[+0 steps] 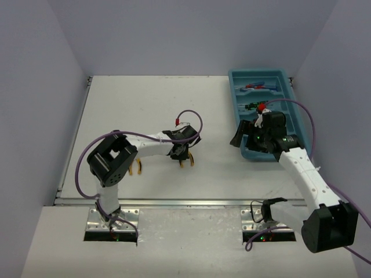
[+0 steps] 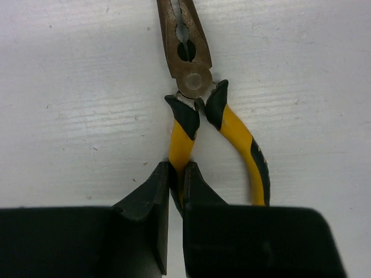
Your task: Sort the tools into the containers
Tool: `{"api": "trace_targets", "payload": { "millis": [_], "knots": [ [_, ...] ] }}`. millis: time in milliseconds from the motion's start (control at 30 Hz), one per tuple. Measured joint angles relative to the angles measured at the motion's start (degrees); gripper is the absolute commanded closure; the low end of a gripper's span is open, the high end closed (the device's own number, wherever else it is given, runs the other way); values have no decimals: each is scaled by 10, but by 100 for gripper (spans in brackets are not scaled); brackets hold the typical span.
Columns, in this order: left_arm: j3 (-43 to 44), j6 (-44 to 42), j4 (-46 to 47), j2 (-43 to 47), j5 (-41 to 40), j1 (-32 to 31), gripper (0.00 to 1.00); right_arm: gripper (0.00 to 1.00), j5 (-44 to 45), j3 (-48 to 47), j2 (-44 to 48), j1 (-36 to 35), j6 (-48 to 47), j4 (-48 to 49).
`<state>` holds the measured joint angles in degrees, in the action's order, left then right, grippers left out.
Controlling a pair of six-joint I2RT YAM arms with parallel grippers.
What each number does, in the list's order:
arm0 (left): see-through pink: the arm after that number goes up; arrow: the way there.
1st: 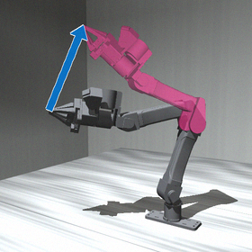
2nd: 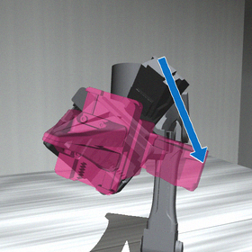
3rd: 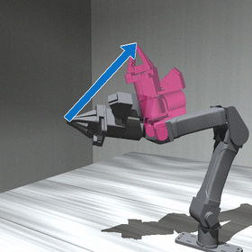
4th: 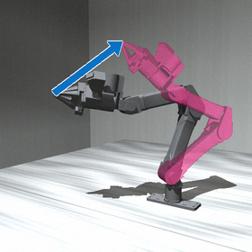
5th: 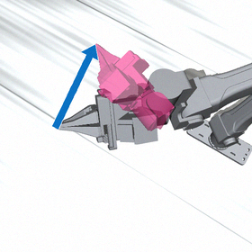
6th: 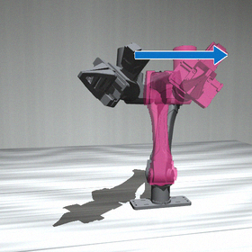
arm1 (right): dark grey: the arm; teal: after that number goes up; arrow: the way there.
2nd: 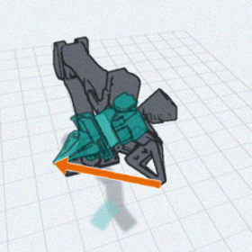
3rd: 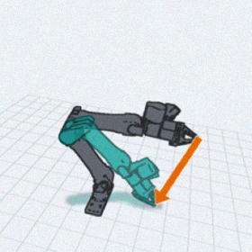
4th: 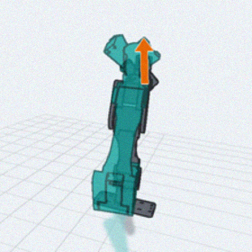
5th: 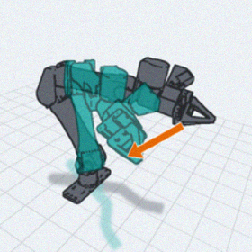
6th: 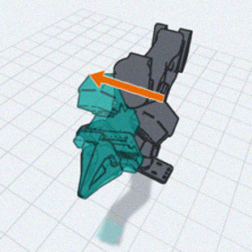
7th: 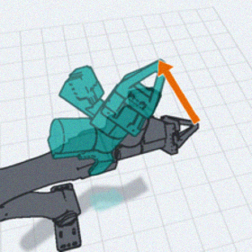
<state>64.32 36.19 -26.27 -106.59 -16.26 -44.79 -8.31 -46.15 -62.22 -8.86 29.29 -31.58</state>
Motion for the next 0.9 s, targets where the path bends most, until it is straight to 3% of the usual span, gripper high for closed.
{"api": "trace_targets", "payload": {
  "millis": [200, 433, 600, 900],
  "knots": [
    [-24, -3, 31, 13, 2, -2, 100, 1, -56, 14, 6, 0, -6, 18],
    [-104, -23, 83, 76, 11, -19, 100, 2, -234, 80, 20, -1, 10, 129],
    [-151, -52, 99, 160, 26, -72, 100, 17, -307, 116, 7, -21, 52, 196],
    [-152, -67, 180, 210, 49, -105, 100, 31, -310, 152, -47, -99, 130, 294]
  ]
}}
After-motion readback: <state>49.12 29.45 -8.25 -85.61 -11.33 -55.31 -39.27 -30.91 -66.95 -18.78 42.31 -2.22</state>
